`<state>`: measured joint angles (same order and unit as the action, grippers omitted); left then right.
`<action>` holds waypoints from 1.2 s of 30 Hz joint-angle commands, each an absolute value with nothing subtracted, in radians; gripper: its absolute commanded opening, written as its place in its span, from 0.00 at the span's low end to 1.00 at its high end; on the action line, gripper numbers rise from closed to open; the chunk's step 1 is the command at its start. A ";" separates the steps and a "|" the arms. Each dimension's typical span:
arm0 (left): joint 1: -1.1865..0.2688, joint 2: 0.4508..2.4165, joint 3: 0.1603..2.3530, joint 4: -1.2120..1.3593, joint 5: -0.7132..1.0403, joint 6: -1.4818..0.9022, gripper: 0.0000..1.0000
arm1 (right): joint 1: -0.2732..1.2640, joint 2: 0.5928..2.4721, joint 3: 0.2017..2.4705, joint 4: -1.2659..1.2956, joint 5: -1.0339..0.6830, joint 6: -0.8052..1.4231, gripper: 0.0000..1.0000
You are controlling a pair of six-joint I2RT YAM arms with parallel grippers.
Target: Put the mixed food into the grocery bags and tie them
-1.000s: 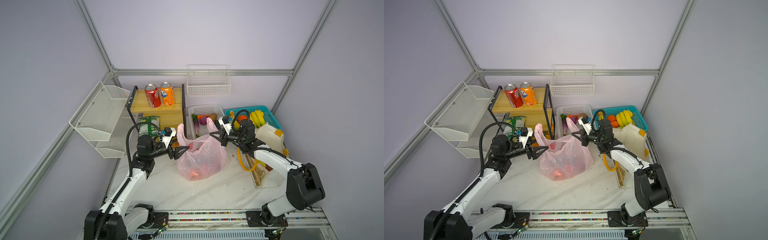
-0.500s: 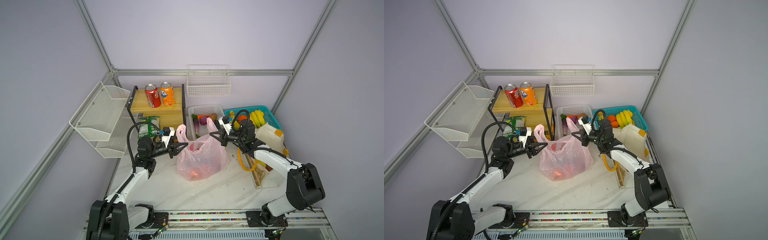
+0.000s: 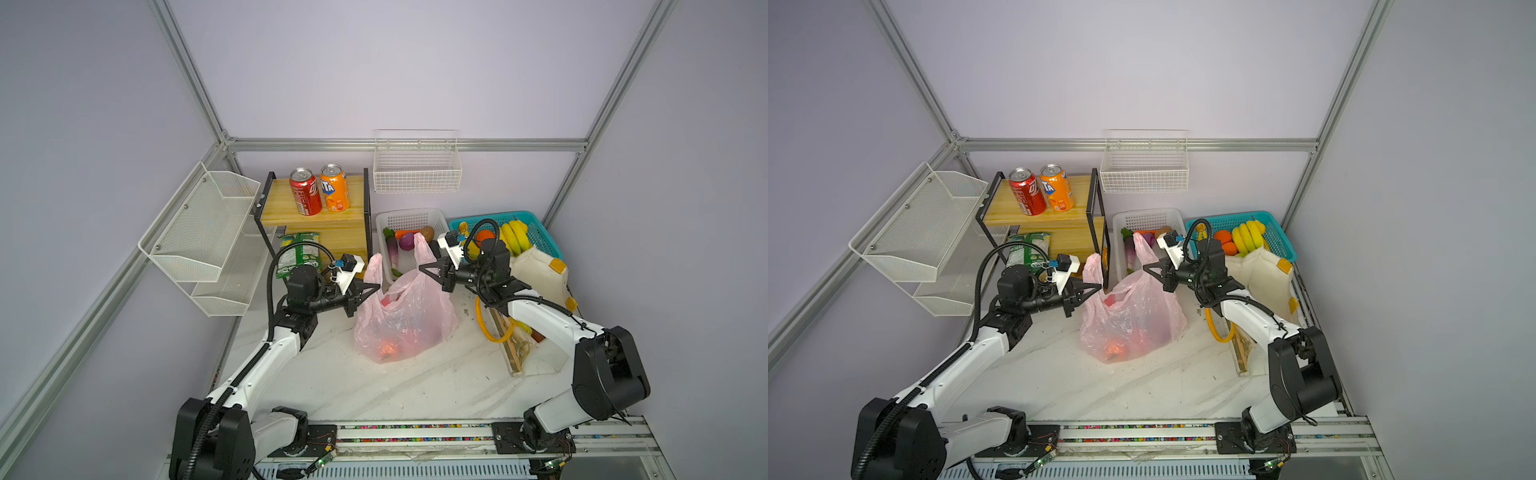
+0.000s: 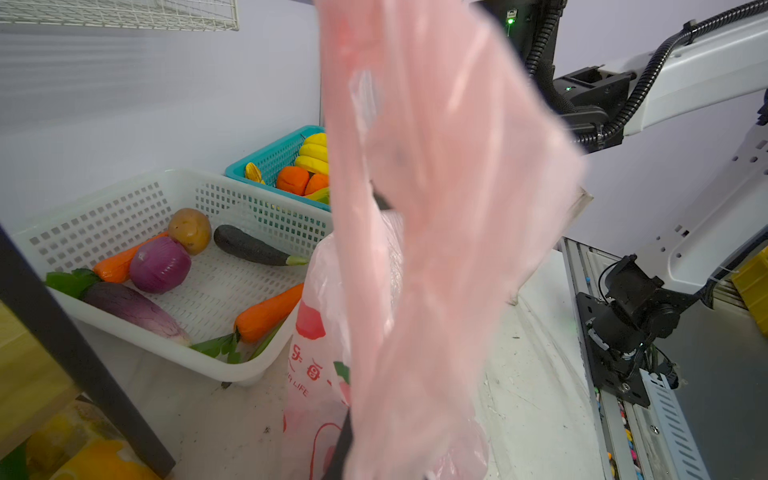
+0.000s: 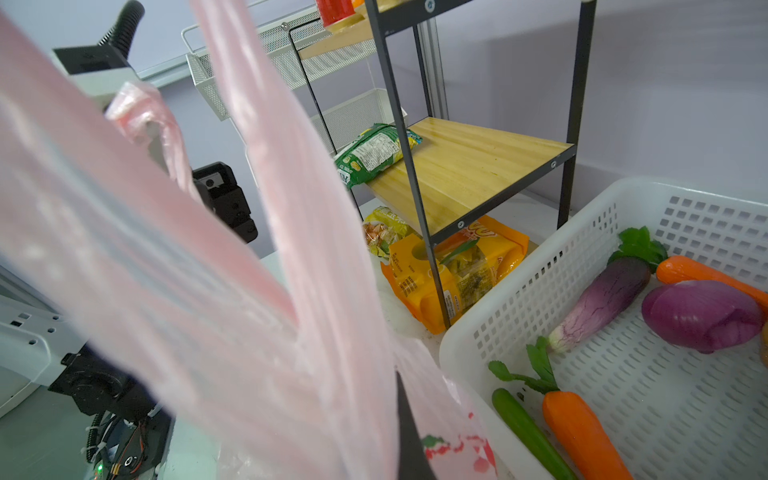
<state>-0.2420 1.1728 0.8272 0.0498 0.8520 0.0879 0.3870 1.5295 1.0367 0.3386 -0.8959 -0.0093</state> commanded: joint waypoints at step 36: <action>-0.561 1.571 1.684 -0.858 0.278 0.775 0.00 | 0.383 1.550 1.043 0.364 -1.068 -0.230 0.41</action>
